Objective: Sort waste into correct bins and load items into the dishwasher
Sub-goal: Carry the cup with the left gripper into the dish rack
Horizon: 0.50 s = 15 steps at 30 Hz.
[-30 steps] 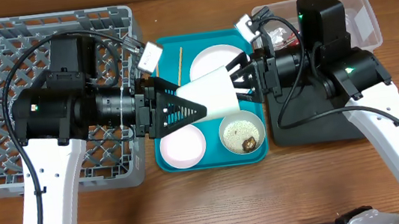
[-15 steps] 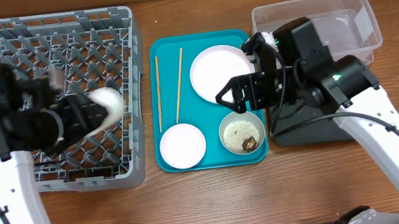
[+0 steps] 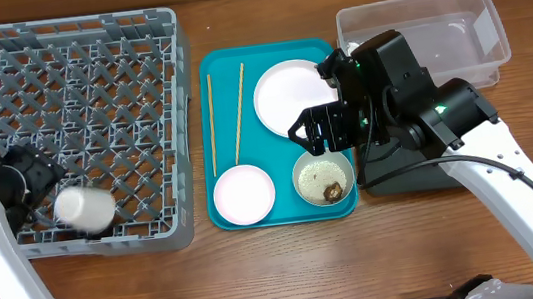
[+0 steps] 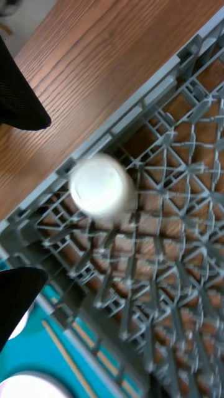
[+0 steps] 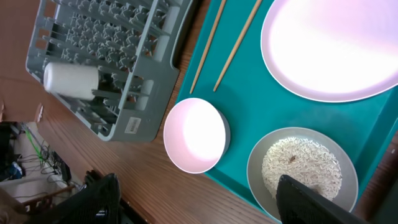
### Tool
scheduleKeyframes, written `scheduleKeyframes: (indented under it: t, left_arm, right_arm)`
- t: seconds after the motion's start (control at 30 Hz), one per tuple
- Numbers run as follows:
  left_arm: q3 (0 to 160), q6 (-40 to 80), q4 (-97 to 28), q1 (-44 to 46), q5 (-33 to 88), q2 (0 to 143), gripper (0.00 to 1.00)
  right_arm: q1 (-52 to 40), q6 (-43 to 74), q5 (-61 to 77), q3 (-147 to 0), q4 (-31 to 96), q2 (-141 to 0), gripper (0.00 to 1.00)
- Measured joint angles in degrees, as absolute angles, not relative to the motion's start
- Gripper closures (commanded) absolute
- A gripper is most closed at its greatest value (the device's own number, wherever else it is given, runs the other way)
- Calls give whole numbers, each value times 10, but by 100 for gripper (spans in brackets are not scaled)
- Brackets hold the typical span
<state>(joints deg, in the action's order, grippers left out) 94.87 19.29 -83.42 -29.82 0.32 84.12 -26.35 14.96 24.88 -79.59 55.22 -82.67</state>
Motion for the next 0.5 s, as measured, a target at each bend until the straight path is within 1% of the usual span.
scheduleKeyframes:
  t: [0.2, 0.33, 0.5]
  left_arm:
    - [948, 191, -824, -301, 17, 926, 43]
    - [948, 175, -825, -301, 51, 936, 42]
    - [948, 134, -826, -299, 114, 904, 41]
  right_arm:
    - [-263, 150, 246, -796, 560, -827, 18]
    - [-263, 150, 246, -796, 563, -827, 18]
    - [-263, 149, 246, -796, 563, -827, 16]
